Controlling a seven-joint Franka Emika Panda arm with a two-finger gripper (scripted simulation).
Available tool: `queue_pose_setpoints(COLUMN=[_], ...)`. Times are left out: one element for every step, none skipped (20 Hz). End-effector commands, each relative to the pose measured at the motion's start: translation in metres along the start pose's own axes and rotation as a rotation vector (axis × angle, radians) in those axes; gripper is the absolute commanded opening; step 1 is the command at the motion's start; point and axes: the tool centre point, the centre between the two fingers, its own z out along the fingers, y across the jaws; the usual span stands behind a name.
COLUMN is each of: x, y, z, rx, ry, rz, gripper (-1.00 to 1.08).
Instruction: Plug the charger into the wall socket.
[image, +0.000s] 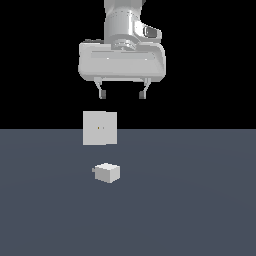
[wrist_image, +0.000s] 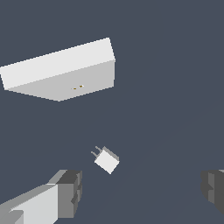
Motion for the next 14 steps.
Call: queue_pose_setpoints(x=[0.0, 0.0, 0.0, 0.0, -0.001, -0.001, -0.002, -0.002, -0.003, -0.003, -0.004, -0.005, -0.006, -0.007], y=[0.0, 0.0, 0.0, 0.0, 0.0, -0.001, -0.001, -0.001, -0.002, -0.002, -0.003, -0.003, -0.004, -0.004], z=[0.0, 0.0, 0.0, 0.001, 0.001, 0.002, 0.002, 0.003, 0.004, 0.005, 0.007, 0.008, 0.01, 0.011], rx=[0.0, 0.0, 0.0, 0.001, 0.002, 0.003, 0.004, 0.006, 0.008, 0.01, 0.012, 0.015, 0.017, 0.02], ry=[0.0, 0.0, 0.001, 0.003, 0.004, 0.007, 0.01, 0.014, 0.018, 0.022, 0.027, 0.033, 0.039, 0.045], rz=[0.0, -0.001, -0.002, -0.005, -0.009, -0.015, -0.021, -0.028, -0.037, -0.047, -0.057, -0.069, -0.082, -0.095], gripper=[1.0, 1.0, 1.0, 1.0, 1.0, 1.0, 1.0, 1.0, 1.0, 1.0, 1.0, 1.0, 1.0, 1.0])
